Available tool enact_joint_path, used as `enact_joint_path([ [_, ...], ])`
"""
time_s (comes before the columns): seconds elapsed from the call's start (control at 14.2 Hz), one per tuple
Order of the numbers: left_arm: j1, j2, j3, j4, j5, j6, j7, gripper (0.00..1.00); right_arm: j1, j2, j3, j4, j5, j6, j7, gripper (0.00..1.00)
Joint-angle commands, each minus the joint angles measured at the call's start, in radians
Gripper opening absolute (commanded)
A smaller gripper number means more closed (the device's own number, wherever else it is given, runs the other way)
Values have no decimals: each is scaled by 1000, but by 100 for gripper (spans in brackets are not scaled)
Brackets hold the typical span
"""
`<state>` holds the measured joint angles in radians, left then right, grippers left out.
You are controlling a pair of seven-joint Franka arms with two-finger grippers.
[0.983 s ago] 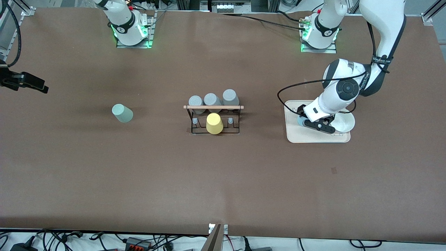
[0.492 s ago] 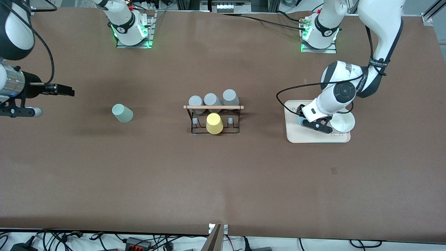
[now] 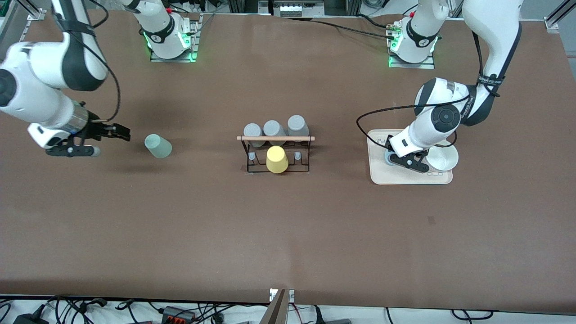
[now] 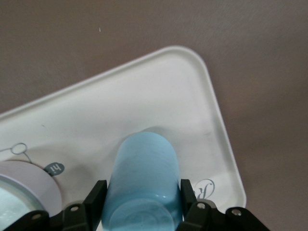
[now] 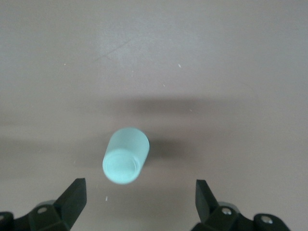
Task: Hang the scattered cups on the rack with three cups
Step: 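Lift the blue cup with the left gripper while the right gripper reaches the teal cup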
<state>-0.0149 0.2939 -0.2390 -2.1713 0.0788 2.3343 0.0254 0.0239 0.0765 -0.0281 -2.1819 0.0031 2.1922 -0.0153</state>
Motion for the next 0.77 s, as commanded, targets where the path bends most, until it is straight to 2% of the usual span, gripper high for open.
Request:
enact_joint_path([
  [0.0,-4,-35,-43,201,16,-288,-1,17,57,-8,-4,-94,12,127,8,100],
  [0.21,-10,-7,-66,408,-22,-444,-13,16,76,28,-4,-114,11,196,6,100],
  [0.28,-11,7,-83,466,-77,-473,-53,16,85,38,-4,-130,11,225,5,100],
  [0.42,-23,21,-149,554,-114,-500,-199,14,93,58,-4,-139,8,250,3,100],
  [0.7,-183,125,-154,730,-99,-506,-586,13,93,74,-4,-220,8,379,0,100],
])
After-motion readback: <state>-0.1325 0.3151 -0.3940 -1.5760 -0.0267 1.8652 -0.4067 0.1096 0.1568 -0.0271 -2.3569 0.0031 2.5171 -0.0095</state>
